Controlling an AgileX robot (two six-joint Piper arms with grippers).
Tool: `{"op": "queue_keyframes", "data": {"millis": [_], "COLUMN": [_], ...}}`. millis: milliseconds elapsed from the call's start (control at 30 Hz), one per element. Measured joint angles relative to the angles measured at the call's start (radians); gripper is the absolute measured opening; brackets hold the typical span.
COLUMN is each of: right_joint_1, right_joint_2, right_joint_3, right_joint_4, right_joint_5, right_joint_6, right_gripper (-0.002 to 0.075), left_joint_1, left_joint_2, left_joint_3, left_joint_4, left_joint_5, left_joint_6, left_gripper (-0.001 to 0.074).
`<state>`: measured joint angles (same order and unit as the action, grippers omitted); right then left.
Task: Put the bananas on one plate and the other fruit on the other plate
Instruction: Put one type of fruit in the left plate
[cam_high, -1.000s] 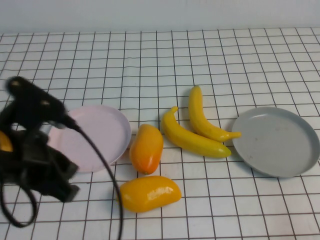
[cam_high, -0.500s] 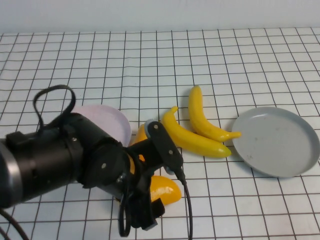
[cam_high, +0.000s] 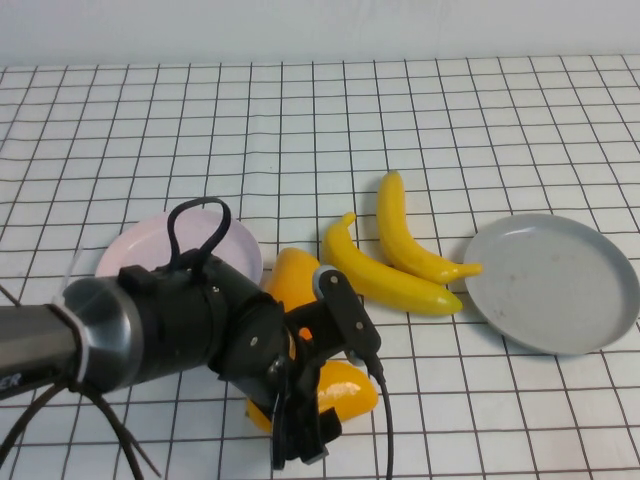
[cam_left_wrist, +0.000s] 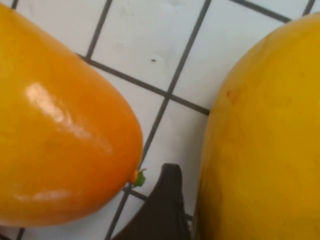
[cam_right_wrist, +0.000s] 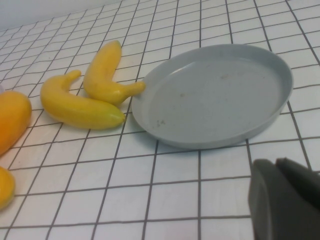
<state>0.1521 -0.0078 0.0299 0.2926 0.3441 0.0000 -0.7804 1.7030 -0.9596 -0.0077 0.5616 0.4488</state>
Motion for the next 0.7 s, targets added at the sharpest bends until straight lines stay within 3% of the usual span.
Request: {"op": "queue_keyframes", "data": {"millis": [133, 267, 500, 633, 700], "right_joint_1": [0.0, 0.0, 0.0, 0.0, 0.0], "right_joint_2": [0.0, 0.0, 0.0, 0.0, 0.0], "right_joint_3": [0.0, 0.0, 0.0, 0.0, 0.0], "right_joint_4": [0.0, 0.0, 0.0, 0.0, 0.0], "right_joint_5": [0.0, 0.0, 0.0, 0.0, 0.0], "right_joint_6": [0.0, 0.0, 0.0, 0.0, 0.0], "right_gripper": [-0.0016, -0.0016, -0.0017, -0.0016, -0.0016], "left_joint_1": [0.0, 0.0, 0.015, 0.122, 0.222], "left_joint_2": [0.005, -0.018, -0.23, -0.326, -0.335], "left_joint_3": [0.0, -0.001, -0.001, -0.001, -0.001], "left_joint_4": [0.022, 0.057, 0.078, 0.109, 0.138], "left_joint_5": [-0.005, -0.01, 0.043, 0.082, 0.078], "left_joint_6": [-0.029, -0.091, -0.224, -0.285, -0.311], "left_gripper": [0.0657, 0.0538, 0.0542, 0.0542, 0.0542]}}
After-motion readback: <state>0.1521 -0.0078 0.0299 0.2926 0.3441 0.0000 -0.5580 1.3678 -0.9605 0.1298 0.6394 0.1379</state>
